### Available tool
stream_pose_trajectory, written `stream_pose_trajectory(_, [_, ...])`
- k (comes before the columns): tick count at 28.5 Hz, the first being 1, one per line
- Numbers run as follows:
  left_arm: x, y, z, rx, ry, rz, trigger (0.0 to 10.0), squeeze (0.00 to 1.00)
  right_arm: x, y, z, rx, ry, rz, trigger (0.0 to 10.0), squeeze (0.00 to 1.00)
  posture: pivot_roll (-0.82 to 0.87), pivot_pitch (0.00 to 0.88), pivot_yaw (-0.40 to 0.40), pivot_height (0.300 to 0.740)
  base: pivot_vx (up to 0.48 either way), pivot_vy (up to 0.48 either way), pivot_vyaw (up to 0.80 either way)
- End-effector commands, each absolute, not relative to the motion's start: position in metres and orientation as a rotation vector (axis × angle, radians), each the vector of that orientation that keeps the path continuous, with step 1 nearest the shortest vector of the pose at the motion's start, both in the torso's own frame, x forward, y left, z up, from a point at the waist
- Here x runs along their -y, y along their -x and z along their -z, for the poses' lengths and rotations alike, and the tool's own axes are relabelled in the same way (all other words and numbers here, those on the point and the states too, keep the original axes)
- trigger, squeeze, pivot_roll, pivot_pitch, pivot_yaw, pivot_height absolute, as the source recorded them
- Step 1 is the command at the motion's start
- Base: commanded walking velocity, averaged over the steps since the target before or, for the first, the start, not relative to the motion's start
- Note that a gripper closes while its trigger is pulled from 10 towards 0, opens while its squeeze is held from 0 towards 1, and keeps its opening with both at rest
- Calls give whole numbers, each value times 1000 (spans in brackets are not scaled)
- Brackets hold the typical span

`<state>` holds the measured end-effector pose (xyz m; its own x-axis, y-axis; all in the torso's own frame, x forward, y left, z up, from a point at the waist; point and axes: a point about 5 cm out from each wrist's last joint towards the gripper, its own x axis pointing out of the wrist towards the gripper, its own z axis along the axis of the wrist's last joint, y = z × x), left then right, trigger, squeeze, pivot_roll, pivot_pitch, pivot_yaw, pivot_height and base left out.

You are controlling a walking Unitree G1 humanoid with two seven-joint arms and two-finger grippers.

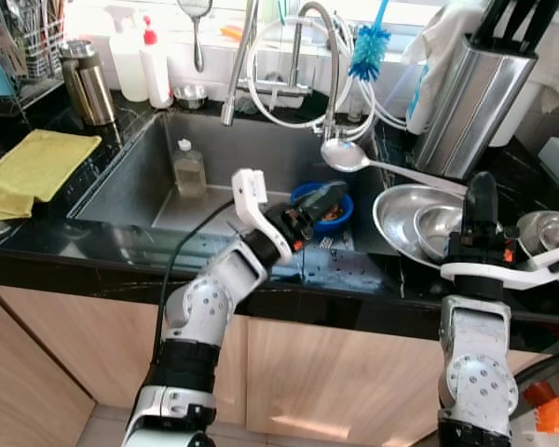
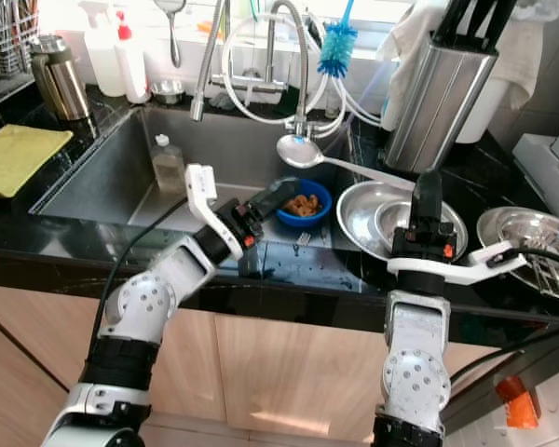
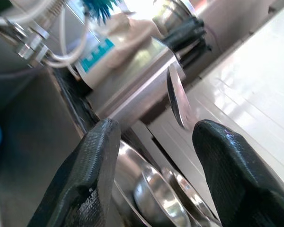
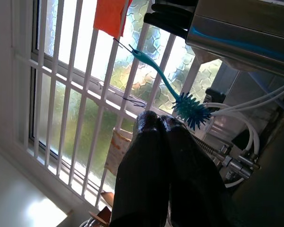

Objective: Kitchen organization

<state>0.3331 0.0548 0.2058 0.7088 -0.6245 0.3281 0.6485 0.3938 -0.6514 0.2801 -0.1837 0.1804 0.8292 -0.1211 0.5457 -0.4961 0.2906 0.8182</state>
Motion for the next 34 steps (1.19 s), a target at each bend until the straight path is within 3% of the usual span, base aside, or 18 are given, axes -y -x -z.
stream_pose_trajectory(1, [-51, -336, -216, 58, 807, 810, 10000, 0, 158, -269, -150, 480, -1391, -210, 10000, 0, 99, 0, -72, 740, 0, 0, 0])
stream_pose_trajectory(9, [-53, -344, -224, 112, 709, 822, 10000, 0, 154, -272, -153, 456, -1320, -237, 10000, 0, 96, 0, -69, 740, 0, 0, 0])
stream_pose_trajectory(32, [-46, -342, -212, 78, 728, 829, 10000, 0, 148, -273, -154, 446, -1312, -261, 10000, 0, 86, 0, -68, 740, 0, 0, 0])
stream_pose_trajectory(33, [-47, -342, -212, 81, 737, 822, 8745, 0, 147, -273, -154, 446, -1312, -266, 10000, 0, 89, 0, -71, 740, 0, 0, 0])
stream_pose_trajectory(34, [-47, -342, -213, 82, 741, 820, 8745, 0, 147, -273, -154, 446, -1312, -267, 10000, 0, 91, 0, -71, 740, 0, 0, 0])
